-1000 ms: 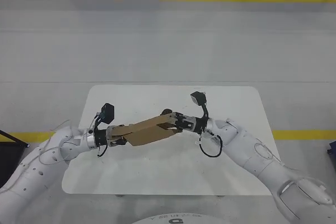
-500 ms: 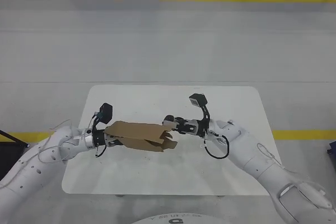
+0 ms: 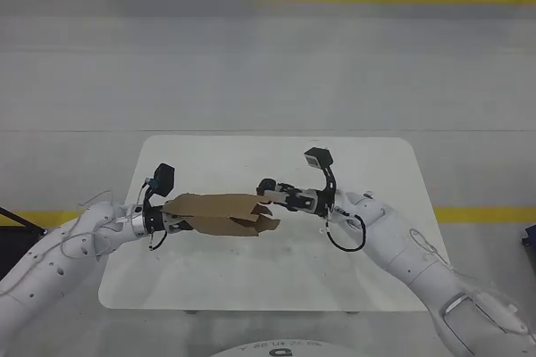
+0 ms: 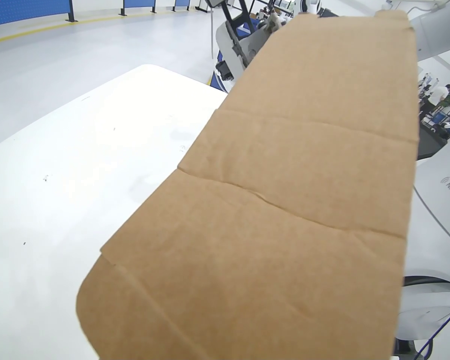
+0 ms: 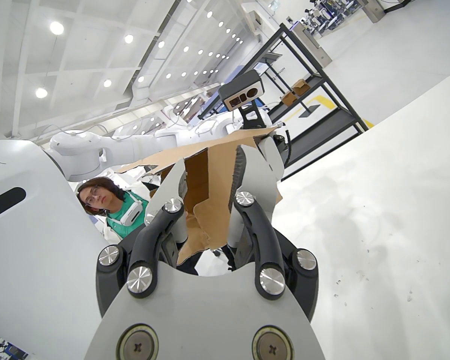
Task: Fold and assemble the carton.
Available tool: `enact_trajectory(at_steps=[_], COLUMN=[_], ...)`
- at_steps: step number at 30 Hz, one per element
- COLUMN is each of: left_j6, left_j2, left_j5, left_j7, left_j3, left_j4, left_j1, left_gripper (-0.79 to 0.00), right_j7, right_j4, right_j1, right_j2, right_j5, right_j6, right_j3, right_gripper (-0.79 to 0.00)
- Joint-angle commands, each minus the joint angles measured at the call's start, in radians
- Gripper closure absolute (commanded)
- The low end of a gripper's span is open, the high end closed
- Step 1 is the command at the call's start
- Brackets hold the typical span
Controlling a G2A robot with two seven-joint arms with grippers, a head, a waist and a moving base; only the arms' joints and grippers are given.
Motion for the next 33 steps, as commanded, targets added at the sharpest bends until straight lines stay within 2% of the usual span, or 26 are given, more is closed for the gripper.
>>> enact_trajectory(at_steps=[1,7,13,16,19,24,29,33], left_j6=[0.0,0.0,0.0,0.003,0.066,0.219,0.398,0.49], left_j2=[0.001,0.003,0.005,0.001,-0.007,-0.012,-0.009,-0.004], left_j5=[0.001,0.01,0.011,0.036,0.079,0.17,0.297,0.385], left_j7=[0.005,0.037,0.033,0.021,0.031,0.101,0.166,0.168], left_j3=[0.011,0.029,0.039,0.027,0.007,-0.037,-0.088,-0.121], left_j4=[0.005,0.019,0.052,0.079,0.084,0.075,0.046,0.003], left_j1=[-0.007,-0.023,-0.037,-0.044,-0.037,-0.007,0.019,0.039], left_gripper=[0.0,0.0,0.0,0.0,0.0,0.0,0.0,0.0], right_j7=[0.0,0.0,0.0,-0.002,-0.052,-0.005,0.0,0.029], right_j4=[-0.001,0.012,0.027,0.037,0.04,-0.009,0.024,0.104], right_j1=[-0.003,0.006,0.021,0.019,-0.001,-0.058,-0.056,-0.008], right_j2=[0.0,-0.001,-0.002,-0.001,-0.005,-0.011,-0.019,-0.033], right_j5=[-0.007,-0.045,-0.045,-0.033,-0.006,0.013,-0.008,-0.009], right_j6=[0.0,0.0,0.0,0.0,0.0,0.0,0.0,0.029], right_j3=[0.001,-0.03,-0.033,0.0,0.074,0.145,0.116,0.069], right_gripper=[-0.403,-0.357,-0.376,-0.379,-0.369,-0.372,-0.369,-0.391])
